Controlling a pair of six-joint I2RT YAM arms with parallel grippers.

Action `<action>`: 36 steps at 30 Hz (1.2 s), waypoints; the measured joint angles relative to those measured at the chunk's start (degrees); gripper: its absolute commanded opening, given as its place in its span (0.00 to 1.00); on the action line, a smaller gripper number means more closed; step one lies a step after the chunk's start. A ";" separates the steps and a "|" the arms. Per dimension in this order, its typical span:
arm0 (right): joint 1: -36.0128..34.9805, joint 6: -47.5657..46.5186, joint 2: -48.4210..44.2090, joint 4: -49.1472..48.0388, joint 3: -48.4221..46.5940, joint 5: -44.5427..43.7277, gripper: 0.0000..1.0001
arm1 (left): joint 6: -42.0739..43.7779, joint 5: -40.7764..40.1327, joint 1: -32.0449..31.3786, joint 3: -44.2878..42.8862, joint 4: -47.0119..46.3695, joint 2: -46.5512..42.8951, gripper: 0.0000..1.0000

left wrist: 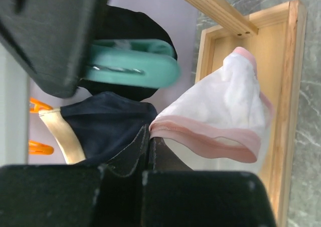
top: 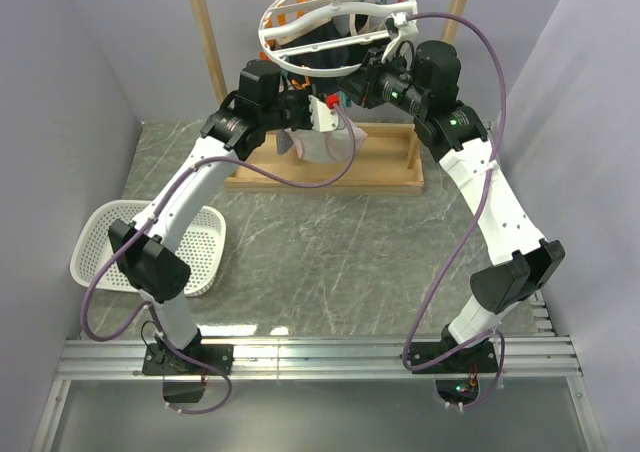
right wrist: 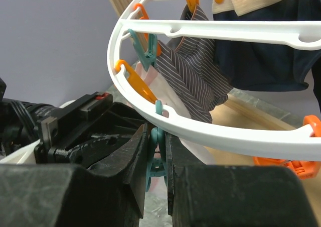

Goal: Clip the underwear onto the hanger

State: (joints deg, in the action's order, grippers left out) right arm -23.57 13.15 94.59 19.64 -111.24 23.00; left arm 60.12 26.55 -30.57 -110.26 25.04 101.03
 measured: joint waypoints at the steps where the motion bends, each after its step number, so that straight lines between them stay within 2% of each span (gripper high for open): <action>1: 0.00 0.26 0.00 -0.07 0.09 -0.02 0.00 | -1.07 -0.04 0.00 -0.94 0.48 0.59 0.00; 10: -0.02 2.84 -0.09 -1.81 2.21 -1.49 0.00 | -11.74 -1.79 0.00 -5.40 1.38 2.80 0.00; 20: -0.02 6.40 -2.75 -9.81 11.26 -6.25 0.00 | -24.55 -5.51 0.00 -8.31 0.92 4.09 0.00; 31: -0.07 9.16 -5.66 -14.03 13.35 -9.18 0.00 | -33.03 -11.61 -0.81 -8.87 2.29 4.63 0.00; 36: -0.07 9.81 -5.70 -14.56 13.92 -10.08 0.00 | -37.24 -15.89 -1.92 -11.80 4.85 6.25 0.00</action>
State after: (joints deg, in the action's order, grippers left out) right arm -23.64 22.96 88.88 5.08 -97.32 12.93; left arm 22.87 10.66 -32.49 -122.06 29.89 107.28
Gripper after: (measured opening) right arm 0.209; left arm 0.012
